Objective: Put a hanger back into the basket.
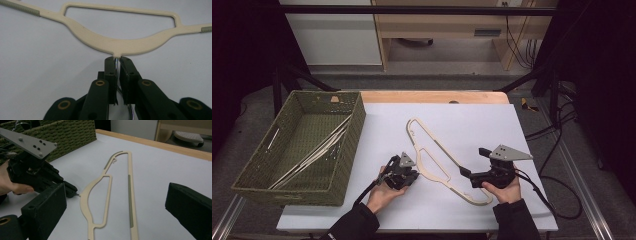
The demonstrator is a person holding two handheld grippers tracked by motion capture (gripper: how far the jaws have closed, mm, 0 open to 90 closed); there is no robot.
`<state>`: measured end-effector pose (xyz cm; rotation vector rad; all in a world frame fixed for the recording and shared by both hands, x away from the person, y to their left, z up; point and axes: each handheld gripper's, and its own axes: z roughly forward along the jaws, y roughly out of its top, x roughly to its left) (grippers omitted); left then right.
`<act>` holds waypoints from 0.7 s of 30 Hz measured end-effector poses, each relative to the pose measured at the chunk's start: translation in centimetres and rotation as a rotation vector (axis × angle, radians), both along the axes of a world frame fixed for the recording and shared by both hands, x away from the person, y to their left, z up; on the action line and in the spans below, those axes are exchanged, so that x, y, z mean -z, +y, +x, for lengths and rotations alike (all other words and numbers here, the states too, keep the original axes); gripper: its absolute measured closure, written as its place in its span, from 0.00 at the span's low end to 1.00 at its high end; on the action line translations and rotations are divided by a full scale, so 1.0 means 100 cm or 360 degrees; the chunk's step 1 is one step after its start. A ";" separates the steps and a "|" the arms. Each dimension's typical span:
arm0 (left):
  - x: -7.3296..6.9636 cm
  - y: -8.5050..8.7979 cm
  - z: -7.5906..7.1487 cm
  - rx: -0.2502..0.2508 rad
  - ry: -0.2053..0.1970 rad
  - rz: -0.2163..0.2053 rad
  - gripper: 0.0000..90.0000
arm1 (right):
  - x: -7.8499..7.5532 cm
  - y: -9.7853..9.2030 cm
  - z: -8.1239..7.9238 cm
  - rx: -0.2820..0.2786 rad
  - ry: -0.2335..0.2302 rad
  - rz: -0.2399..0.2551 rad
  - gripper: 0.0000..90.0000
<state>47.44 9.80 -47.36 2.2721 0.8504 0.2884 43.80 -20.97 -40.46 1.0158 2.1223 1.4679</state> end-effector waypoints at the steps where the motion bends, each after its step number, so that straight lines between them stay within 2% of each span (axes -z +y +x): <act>1: 0.000 0.000 0.000 -0.0004 0.0003 -0.0002 0.95 | 0.000 0.001 0.000 0.0000 0.0002 -0.0002 0.04; 3: 0.000 0.000 0.002 -0.0020 0.0009 -0.0013 0.98 | 0.001 0.003 0.002 -0.0012 0.0001 -0.0002 0.04; 6: -0.001 -0.001 0.003 -0.0013 0.0030 0.0008 0.98 | 0.002 0.005 0.003 -0.0019 0.0009 -0.0008 0.04; 14: -0.002 -0.001 0.003 0.0031 -0.0001 0.0031 0.98 | 0.004 0.015 0.005 -0.0059 0.0022 -0.0024 0.05; 17: -0.005 0.000 0.003 0.0080 0.0021 0.0052 0.98 | 0.006 0.018 0.005 -0.0077 0.0028 -0.0025 0.05; 21: -0.011 -0.001 0.000 0.0088 -0.0009 0.0064 0.98 | 0.009 0.024 0.005 -0.0108 0.0042 -0.0040 0.06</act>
